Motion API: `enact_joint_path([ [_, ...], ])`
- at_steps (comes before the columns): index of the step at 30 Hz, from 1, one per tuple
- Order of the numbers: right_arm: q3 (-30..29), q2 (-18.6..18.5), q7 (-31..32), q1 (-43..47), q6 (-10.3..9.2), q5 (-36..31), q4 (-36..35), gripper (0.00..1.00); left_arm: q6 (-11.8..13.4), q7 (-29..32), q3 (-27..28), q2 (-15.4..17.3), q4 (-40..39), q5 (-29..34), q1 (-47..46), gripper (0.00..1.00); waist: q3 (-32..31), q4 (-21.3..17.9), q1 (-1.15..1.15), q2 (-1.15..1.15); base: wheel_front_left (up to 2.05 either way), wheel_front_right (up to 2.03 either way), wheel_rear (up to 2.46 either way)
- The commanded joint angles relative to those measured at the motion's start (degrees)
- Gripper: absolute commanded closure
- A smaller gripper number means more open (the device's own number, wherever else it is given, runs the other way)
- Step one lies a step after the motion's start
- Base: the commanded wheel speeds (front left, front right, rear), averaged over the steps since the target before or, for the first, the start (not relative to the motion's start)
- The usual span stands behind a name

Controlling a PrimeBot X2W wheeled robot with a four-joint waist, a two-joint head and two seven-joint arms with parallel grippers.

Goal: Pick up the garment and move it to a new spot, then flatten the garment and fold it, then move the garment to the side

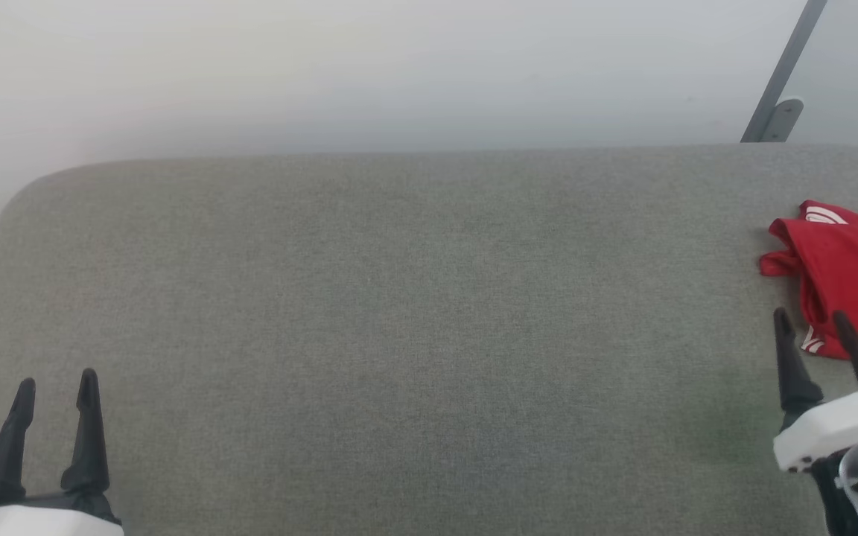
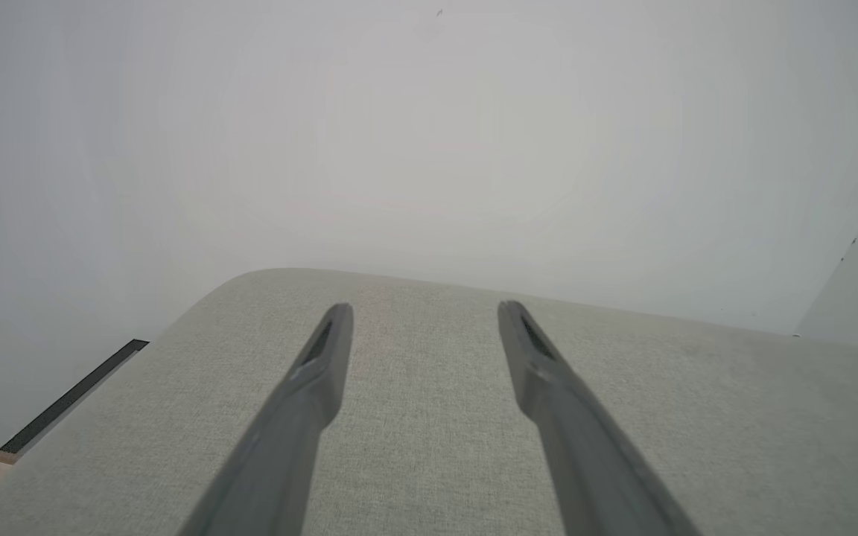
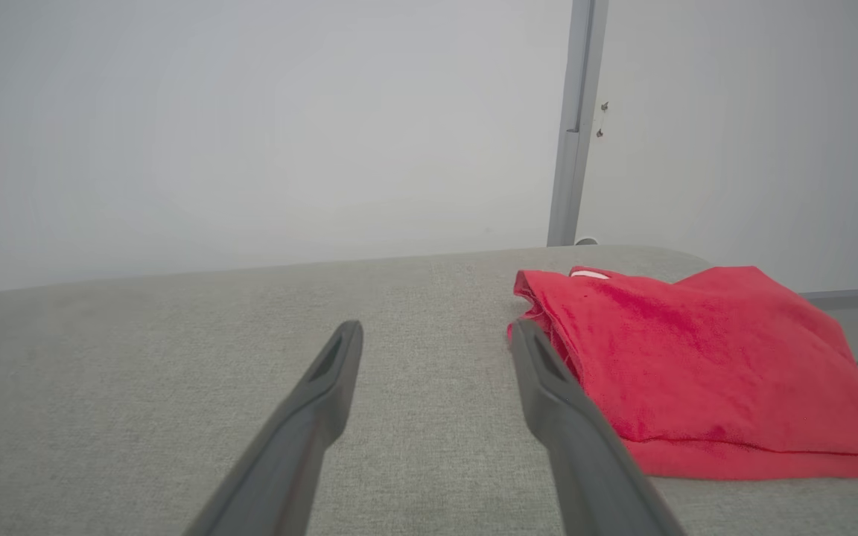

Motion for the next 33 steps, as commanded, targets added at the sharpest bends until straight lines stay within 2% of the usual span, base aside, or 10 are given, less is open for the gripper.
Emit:
enact_joint_path([
  [1, -0.24, 0.64, -0.26, 1.11, 0.0, 0.24, -0.76, 0.0, 0.08, 0.01, 0.29, 0.02, -0.19, -0.68, 0.87, 0.0, -0.31, -0.11, 0.0, -0.01, 0.0, 0.0, 0.0],
  [15, -1.25, 2.21, 1.52, 3.98, 0.0, -1.5, -5.63, 0.0, 0.08, 0.01, -0.21, -0.6, -0.86, -0.08, 2.12, 0.0, -1.41, -0.33, 0.0, -0.01, 0.0, 0.0, 0.0],
  [33, -1.37, 2.47, 2.81, 4.14, 0.0, -1.45, -7.99, 0.0, 0.08, 0.01, -0.6, -1.29, -1.91, 0.27, 1.96, 0.0, -1.33, -0.07, 0.0, -0.01, 0.0, 0.0, 0.0],
])
